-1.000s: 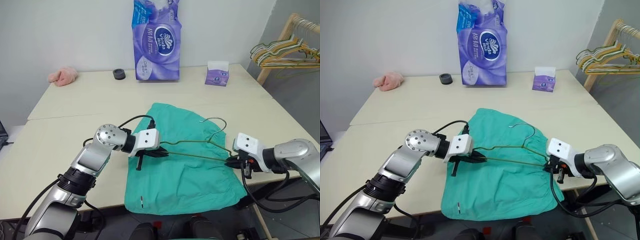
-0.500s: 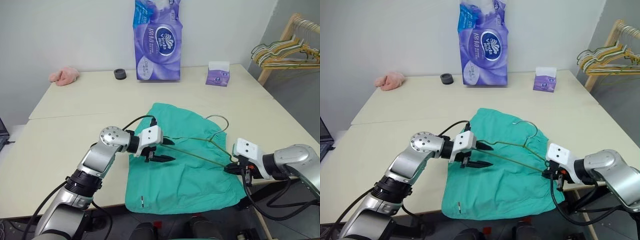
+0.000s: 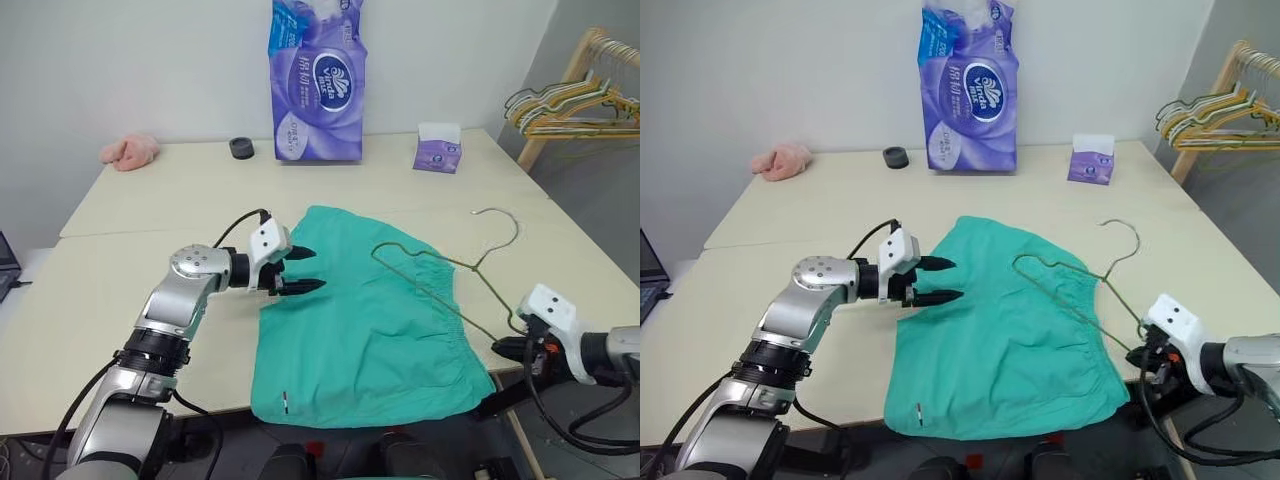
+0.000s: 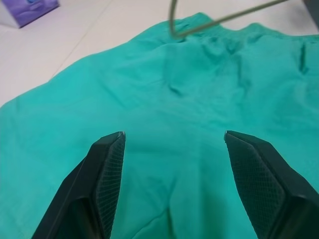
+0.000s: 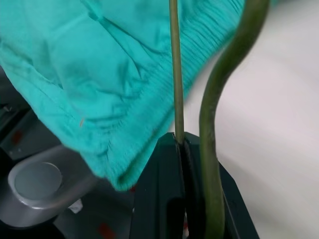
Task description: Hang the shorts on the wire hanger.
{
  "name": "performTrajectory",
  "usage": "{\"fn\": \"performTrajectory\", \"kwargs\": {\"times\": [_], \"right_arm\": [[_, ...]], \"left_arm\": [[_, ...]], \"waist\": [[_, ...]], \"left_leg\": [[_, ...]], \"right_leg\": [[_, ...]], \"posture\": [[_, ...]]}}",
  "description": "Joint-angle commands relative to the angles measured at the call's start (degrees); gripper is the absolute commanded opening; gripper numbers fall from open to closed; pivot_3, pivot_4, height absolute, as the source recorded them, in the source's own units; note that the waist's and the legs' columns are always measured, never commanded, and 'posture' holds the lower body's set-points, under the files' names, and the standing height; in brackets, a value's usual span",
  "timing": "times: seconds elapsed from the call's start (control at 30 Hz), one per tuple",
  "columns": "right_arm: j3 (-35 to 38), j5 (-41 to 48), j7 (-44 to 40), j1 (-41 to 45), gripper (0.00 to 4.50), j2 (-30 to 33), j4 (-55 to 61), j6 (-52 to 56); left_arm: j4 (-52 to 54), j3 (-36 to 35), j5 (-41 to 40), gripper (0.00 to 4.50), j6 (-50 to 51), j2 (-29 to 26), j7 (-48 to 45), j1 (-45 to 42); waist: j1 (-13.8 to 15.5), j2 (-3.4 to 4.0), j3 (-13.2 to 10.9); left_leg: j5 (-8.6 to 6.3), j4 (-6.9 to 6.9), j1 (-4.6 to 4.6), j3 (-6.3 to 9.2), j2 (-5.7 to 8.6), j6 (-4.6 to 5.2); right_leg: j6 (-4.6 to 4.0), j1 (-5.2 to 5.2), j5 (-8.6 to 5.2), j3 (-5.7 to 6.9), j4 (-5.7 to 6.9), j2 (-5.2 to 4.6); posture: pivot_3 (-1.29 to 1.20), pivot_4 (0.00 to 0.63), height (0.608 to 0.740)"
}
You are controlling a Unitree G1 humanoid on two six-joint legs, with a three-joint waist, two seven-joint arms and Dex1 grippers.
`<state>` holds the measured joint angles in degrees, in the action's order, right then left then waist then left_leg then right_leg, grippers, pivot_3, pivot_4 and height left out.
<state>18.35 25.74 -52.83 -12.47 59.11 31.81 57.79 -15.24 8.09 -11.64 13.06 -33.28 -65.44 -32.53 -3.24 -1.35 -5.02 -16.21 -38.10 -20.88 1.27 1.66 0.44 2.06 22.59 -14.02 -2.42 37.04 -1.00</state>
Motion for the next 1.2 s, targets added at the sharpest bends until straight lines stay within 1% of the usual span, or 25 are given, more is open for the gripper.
{"fn": "performTrajectory", "kwargs": {"times": [0.03, 0.13, 0.23, 0.3, 0.37, 0.53, 0.6, 0.9, 1.13, 1.2], "right_arm": [[8.55, 0.98, 0.61, -3.77, 0.00, -1.33, 0.78, 1.94], [12.94, 1.69, 0.46, -8.53, 0.00, -3.17, 1.35, 3.46], [18.25, 2.79, -0.13, -15.56, 0.00, -6.71, 1.98, 5.21], [20.04, 3.89, 0.11, -18.23, 0.00, -8.48, 2.75, 6.42], [20.52, 4.51, 0.45, -19.14, 0.00, -9.20, 3.08, 6.69], [19.13, 4.86, 1.71, -20.62, 0.00, -10.27, 2.89, 7.35], [16.39, 3.59, 2.25, -21.17, 0.00, -9.59, 2.28, 5.85], [8.24, 2.03, 3.77, -16.34, 0.00, -6.76, -2.03, 4.06], [10.36, 4.11, 2.89, -15.10, 0.00, -6.39, -0.08, 4.59], [10.62, 3.82, 2.85, -14.90, 0.00, -5.32, 1.78, 4.32]], "left_arm": [[0.89, -0.73, -1.35, 3.36, 0.07, -0.67, -2.16, -0.71], [4.02, 0.40, -3.19, 3.36, 3.28, -1.79, -6.27, 0.72], [8.18, 1.11, -6.63, 3.36, 9.13, -3.52, -11.16, 1.60], [9.38, 1.69, -7.16, 3.36, 10.59, -4.35, -12.97, 1.73], [9.59, 1.98, -6.77, 3.36, 10.68, -4.62, -13.33, 1.66], [9.48, 3.02, -5.90, 3.36, 10.29, -4.38, -13.60, 1.10], [10.12, 3.50, -6.00, 3.36, 11.01, -3.84, -13.26, 0.37], [12.69, 4.25, -5.79, 3.36, 12.23, -3.52, -11.96, 0.19], [13.30, 3.60, -5.80, 3.36, 12.14, -3.72, -10.44, 0.94], [12.81, 3.45, -5.56, 3.36, 11.63, -3.76, -10.01, 1.01]], "waist": [[-0.06, 0.00, 0.00], [-0.12, 0.00, 0.00], [-0.16, 0.00, 0.00], [-0.19, 0.02, 0.00], [-0.33, 0.04, 0.01], [-1.31, 0.03, 0.01], [-1.51, 0.02, 0.00], [-1.66, 0.00, -0.01], [-1.57, 0.00, -0.01], [-1.57, 0.01, -0.01]], "left_leg": [[0.00, 0.00, 0.00, 0.00, 0.00, 0.00], [0.00, 0.00, 0.00, -0.02, 0.00, 0.00], [0.00, 0.02, 0.00, -0.01, -0.01, 0.00], [0.00, 0.02, 0.02, 0.01, -0.01, 0.00], [0.00, 0.02, 0.06, -0.01, -0.01, 0.00], [-0.03, 0.03, 0.14, -0.04, -0.01, 0.02], [-0.04, 0.04, 0.12, -0.01, -0.01, 0.03], [-0.06, 0.04, 0.12, 0.00, -0.01, 0.03], [-0.06, 0.04, 0.11, 0.01, -0.01, 0.03], [-0.06, 0.04, 0.11, 0.01, -0.01, 0.03]], "right_leg": [[0.00, 0.00, 0.00, -0.01, 0.00, 0.00], [0.01, 0.00, 0.00, -0.02, 0.00, 0.00], [0.01, 0.01, 0.00, -0.02, 0.01, 0.02], [0.05, 0.00, -0.04, -0.01, 0.01, 0.03], [0.06, -0.05, -0.05, -0.03, 0.01, 0.03], [0.07, -0.17, -0.06, -0.05, -0.06, 0.03], [0.08, -0.16, -0.08, -0.03, -0.06, 0.03], [0.09, -0.16, -0.09, -0.03, -0.07, 0.04], [0.10, -0.16, -0.09, -0.04, -0.08, 0.04], [0.10, -0.16, -0.09, -0.03, -0.08, 0.04]], "posture": [[-0.18, 0.067, 0.740], [-0.18, 0.071, 0.740], [-0.19, 0.073, 0.740], [-0.19, 0.074, 0.740], [-0.20, 0.075, 0.740], [-0.20, 0.075, 0.740], [-0.20, 0.076, 0.740], [-0.19, 0.076, 0.740], [-0.18, 0.075, 0.740], [-0.18, 0.077, 0.740]]}}
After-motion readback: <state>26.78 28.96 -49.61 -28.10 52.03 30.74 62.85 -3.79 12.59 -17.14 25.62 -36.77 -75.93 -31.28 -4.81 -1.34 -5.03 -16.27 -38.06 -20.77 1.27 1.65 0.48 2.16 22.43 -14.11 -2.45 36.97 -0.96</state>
